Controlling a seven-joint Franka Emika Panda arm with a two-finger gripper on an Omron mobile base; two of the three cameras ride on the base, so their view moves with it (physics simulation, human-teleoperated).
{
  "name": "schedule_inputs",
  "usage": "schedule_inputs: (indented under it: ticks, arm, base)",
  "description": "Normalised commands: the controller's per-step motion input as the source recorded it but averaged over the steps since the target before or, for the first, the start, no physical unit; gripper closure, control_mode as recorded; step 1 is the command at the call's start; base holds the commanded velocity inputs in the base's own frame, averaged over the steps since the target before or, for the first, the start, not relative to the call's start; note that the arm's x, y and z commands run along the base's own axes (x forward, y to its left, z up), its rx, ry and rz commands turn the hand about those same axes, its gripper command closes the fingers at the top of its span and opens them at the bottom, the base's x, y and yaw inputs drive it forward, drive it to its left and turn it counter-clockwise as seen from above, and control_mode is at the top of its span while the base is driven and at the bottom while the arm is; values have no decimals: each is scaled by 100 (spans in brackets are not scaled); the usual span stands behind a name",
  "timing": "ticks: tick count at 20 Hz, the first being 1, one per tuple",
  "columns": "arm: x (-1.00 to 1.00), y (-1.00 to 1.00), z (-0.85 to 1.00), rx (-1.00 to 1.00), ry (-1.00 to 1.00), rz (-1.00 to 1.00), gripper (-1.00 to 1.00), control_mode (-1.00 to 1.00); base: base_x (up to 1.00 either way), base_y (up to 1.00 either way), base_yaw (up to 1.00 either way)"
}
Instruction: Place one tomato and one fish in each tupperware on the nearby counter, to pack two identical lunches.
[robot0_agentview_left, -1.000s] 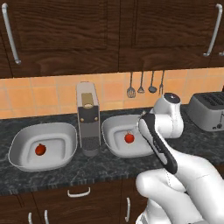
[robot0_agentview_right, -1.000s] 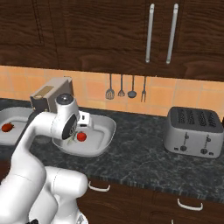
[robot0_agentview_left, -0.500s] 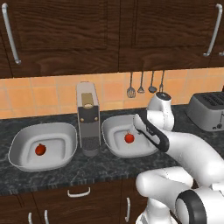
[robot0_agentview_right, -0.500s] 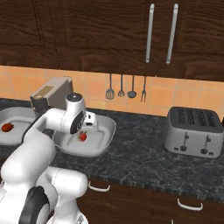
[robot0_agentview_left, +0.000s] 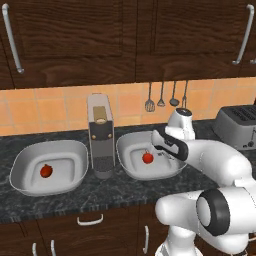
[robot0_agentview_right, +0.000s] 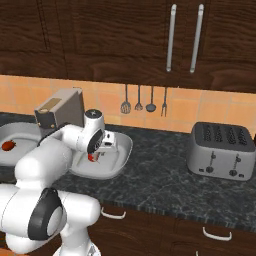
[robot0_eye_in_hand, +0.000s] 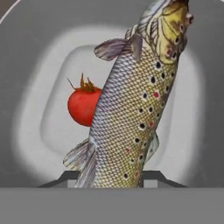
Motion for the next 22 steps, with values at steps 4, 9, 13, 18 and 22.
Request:
schedule_inputs:
  ticks: [4,9,13,18,22]
  arm:
    - [18,-21,-32,0,2,0,100,-100]
    - [22,-3,-47,0,1,0,100,-100]
    - [12,-2,-37,0,1,0,100,-100]
    - [11,-1,-22,0,0,0,100,-100]
    - [19,0,-26,0,0,0,-100,-100]
  base:
    - [0,0,0]
    - [0,0,0]
    - [0,0,0]
    - [0,0,0]
    - [0,0,0]
